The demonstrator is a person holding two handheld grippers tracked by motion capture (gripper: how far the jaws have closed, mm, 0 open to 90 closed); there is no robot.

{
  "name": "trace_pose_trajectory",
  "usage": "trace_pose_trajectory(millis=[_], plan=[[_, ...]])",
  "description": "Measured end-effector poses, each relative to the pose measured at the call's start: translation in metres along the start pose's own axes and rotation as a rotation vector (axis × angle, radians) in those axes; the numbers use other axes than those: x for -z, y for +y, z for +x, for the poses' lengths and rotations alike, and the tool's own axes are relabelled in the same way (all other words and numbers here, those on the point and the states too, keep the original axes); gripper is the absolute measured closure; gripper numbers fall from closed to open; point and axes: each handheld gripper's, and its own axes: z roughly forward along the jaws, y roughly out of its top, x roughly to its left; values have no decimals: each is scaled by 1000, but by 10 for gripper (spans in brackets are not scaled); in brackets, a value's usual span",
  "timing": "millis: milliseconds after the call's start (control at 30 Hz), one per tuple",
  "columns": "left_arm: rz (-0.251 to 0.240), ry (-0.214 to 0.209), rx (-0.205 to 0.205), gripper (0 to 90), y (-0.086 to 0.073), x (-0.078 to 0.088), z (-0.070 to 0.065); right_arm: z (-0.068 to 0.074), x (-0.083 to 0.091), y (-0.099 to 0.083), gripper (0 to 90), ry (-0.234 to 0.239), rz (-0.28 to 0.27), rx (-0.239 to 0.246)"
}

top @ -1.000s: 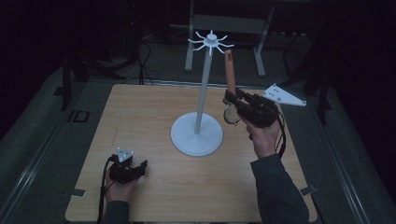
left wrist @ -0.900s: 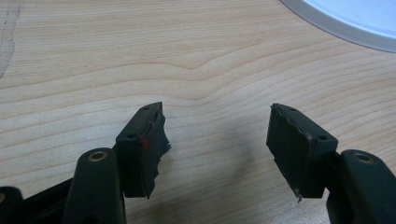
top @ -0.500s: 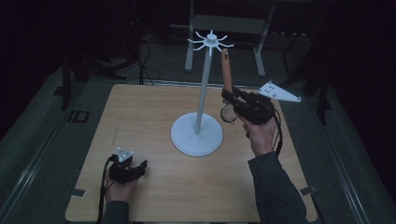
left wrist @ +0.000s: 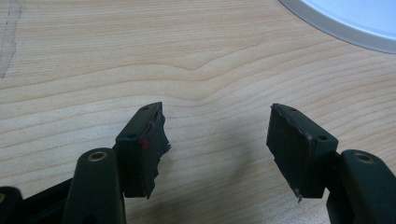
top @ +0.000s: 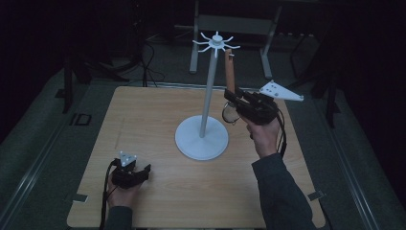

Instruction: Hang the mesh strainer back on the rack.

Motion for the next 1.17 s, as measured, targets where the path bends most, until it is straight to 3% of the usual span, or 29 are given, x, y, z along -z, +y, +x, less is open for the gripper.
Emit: trace_pose_trajectory(millis=[133,533,767,967,1067,1133,1167], plan=[[0,0,0,371,0,0,0,1,0,-2,604,-1,4,11],[2,-1,0,371,0,0,0,2,3,-6,432,-70,36,53],[4,-2,-4,371,0,-1,-1,2,4,-7,388,-91,61,69],[4,-2,-4,371,0,-1,-1,2,8,-12,367,-106,116,94],[2,-1,-4,371,0,-1,-1,-1,9,-19,353,-131,183,97],[2,-2,-4,370,0,-1,-1,-5,10,-27,344,-156,257,99],[2,-2,-4,370,0,-1,-1,-5,10,-27,344,-156,257,99]])
